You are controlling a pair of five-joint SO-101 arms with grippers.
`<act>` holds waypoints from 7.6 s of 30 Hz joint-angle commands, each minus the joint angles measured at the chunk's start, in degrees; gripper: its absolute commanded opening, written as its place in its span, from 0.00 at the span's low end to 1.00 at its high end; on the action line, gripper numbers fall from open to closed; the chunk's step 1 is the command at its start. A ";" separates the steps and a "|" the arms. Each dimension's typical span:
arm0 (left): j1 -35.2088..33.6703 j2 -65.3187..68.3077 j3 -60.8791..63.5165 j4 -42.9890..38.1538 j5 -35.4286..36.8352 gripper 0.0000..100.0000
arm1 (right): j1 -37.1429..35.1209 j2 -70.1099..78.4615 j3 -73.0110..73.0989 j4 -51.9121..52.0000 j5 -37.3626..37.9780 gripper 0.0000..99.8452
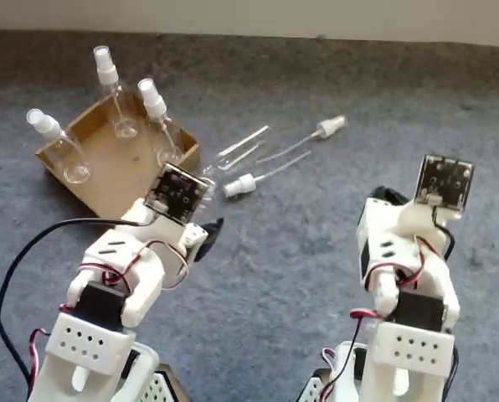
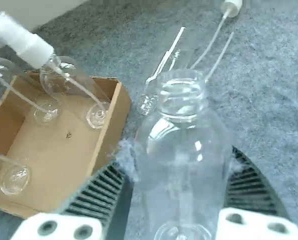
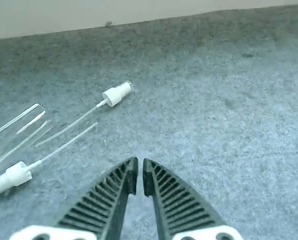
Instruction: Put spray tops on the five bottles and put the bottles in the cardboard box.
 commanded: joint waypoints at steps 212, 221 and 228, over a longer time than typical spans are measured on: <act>33.63 -33.36 33.01 -12.66 7.38 0.16 | -22.20 -11.30 -25.80 4.35 -6.59 0.05; 33.63 -33.36 33.01 -12.66 7.65 0.16 | -28.88 -22.46 -16.57 4.00 -8.18 0.05; 33.63 -33.36 33.01 -12.66 7.74 0.16 | -28.62 -27.38 -11.03 4.00 -8.09 0.05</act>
